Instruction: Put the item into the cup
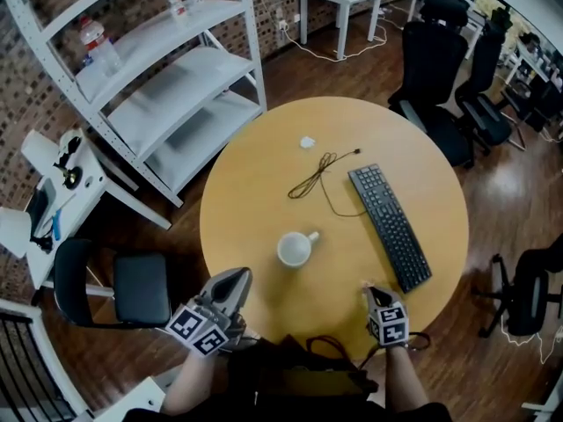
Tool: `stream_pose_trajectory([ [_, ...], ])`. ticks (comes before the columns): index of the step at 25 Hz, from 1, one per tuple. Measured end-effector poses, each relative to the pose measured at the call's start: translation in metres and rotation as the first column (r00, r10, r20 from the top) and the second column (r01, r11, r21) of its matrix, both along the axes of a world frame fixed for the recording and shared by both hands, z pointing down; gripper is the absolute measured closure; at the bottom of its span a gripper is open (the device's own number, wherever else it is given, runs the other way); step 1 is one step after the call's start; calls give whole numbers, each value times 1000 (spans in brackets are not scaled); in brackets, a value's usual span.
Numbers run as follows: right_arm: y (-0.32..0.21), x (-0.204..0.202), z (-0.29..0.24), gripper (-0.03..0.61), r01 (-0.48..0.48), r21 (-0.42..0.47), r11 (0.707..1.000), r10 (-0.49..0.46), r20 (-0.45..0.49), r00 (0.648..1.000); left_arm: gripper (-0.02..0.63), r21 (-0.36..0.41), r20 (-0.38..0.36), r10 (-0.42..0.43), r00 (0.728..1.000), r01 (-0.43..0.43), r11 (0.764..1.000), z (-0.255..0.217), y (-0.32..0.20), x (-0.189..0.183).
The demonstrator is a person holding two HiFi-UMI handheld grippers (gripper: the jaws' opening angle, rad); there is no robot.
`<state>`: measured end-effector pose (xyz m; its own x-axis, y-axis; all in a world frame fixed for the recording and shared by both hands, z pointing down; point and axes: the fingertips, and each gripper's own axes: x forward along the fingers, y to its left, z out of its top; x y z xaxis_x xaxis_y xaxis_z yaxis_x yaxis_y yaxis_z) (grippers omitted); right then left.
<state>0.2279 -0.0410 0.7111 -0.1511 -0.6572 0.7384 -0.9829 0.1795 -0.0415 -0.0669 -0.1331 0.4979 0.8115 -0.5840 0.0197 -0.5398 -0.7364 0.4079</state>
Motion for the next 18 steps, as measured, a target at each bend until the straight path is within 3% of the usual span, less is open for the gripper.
stream_pose_trajectory([
  [6,-14,0,-34,574,9,66,998,-9,-2,1000,611,26,-17,25,1000,-25,999,-7,-4,5],
  [9,-34,-2,-69,574,32,142,989,-29,-23,999,611,44,-33,37,999,-35,998,-11,-7,6],
  [18,-116,-65,-168,574,177,357,917,-192,8,981,611,85,-61,-34,998,39,996,-22,-22,-35],
])
